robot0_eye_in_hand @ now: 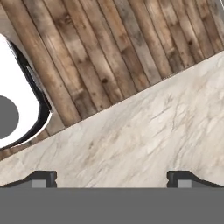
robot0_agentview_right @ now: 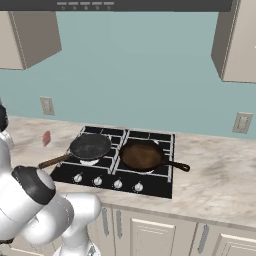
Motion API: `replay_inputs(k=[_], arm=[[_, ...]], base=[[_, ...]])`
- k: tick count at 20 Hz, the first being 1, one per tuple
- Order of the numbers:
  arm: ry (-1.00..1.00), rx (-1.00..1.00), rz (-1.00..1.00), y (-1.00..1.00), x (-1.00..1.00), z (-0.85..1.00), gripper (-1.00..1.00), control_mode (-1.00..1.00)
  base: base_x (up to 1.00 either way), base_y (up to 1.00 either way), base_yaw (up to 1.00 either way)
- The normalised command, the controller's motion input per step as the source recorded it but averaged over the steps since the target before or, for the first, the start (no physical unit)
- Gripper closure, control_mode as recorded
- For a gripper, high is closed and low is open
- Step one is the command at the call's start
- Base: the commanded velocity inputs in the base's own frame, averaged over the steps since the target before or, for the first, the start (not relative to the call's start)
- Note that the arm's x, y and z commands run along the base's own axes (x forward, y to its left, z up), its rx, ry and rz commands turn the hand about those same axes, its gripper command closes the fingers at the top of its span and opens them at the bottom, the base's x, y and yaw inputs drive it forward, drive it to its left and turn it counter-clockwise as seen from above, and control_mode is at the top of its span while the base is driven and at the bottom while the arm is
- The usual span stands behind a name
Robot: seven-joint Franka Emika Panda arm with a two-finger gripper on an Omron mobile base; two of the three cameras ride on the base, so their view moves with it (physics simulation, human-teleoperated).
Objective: Place both pans onto different burners. Then place the onion and the steak on different pans.
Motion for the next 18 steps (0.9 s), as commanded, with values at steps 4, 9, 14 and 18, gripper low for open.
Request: replay_inputs(k=[4,9,14,18], arm=[[-0.18,0.0,0.22,0.14,0.0,0.04,-1.0,-1.0],[-0.18,0.0,0.23,0.07,-0.01,0.02,-1.0,-1.0],[-0.14,0.0,0.29,0.01,0.0,0.03,-1.0,-1.0],[-0.12,0.0,0.34,0.0,0.06,0.03,-1.0,-1.0]], base=[[0.0,0.0,0.0],[0.0,0.0,0.0],[0.0,0.0,0.0],[0.0,0.0,0.0]])
